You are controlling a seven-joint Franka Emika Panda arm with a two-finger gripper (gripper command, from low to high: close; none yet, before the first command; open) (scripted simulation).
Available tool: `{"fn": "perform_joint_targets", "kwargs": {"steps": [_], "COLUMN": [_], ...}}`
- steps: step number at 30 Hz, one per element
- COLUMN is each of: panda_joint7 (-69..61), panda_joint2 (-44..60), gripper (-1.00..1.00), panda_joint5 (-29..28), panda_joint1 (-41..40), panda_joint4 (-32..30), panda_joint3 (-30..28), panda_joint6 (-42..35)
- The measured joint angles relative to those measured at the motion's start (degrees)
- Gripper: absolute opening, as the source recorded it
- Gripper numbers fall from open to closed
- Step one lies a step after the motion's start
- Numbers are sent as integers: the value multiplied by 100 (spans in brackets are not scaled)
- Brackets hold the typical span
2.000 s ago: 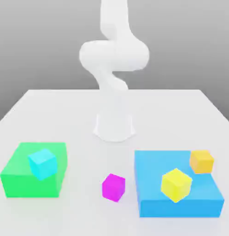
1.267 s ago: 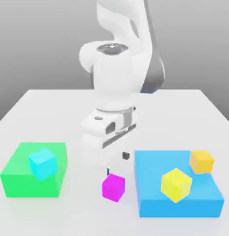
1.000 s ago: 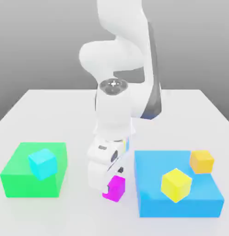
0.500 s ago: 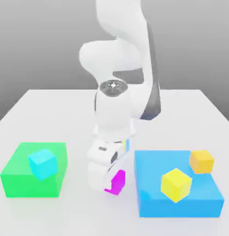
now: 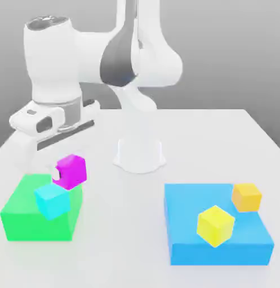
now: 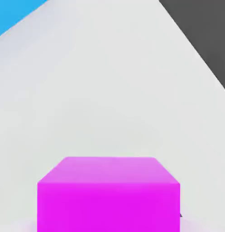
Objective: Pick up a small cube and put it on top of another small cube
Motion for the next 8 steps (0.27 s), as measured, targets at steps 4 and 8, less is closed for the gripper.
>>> {"fn": "perform_joint_targets", "kwargs": {"steps": [4, 8], "panda_joint7": [-204, -235], "panda_joint2": [586, 710], "gripper": [-100, 100], "panda_joint5": [181, 214], "panda_joint1": [25, 30], "panda_joint4": [-163, -203], "panda_joint3": [-156, -175], "panda_joint6": [724, 887]}}
